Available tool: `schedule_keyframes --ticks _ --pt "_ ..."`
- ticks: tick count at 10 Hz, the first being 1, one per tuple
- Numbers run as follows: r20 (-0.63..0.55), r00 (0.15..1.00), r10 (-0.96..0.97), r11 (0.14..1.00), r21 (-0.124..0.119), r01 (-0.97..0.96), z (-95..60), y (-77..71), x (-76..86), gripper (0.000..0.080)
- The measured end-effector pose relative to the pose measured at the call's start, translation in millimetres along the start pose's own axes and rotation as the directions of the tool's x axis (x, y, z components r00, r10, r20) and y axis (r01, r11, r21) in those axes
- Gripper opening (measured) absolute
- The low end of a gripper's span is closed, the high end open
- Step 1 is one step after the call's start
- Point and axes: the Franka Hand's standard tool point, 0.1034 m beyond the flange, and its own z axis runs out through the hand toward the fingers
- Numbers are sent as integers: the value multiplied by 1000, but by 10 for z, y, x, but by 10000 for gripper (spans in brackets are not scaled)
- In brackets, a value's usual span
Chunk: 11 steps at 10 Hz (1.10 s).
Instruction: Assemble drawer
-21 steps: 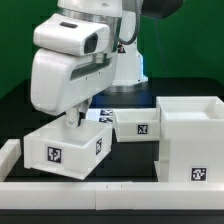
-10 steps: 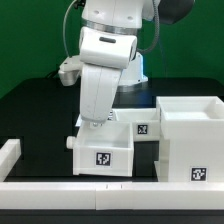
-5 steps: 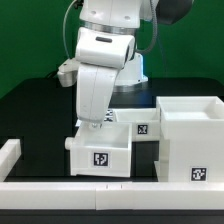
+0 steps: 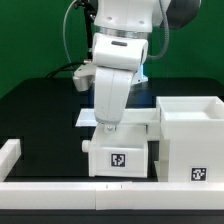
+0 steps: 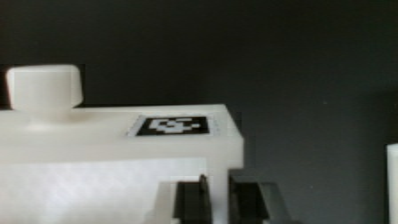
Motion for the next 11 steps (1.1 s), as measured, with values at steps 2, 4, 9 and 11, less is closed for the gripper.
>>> schedule_keyframes --ticks 2,4,9,11 --pt "-2 1000 12 1000 3 -12 14 -12 45 35" --pt "-4 1000 -6 1000 -12 6 11 3 113 35" --pt "-5 1000 1 1000 -7 -1 105 -37 229 35" --pt "-4 1000 11 1000 -7 -11 116 -52 291 35"
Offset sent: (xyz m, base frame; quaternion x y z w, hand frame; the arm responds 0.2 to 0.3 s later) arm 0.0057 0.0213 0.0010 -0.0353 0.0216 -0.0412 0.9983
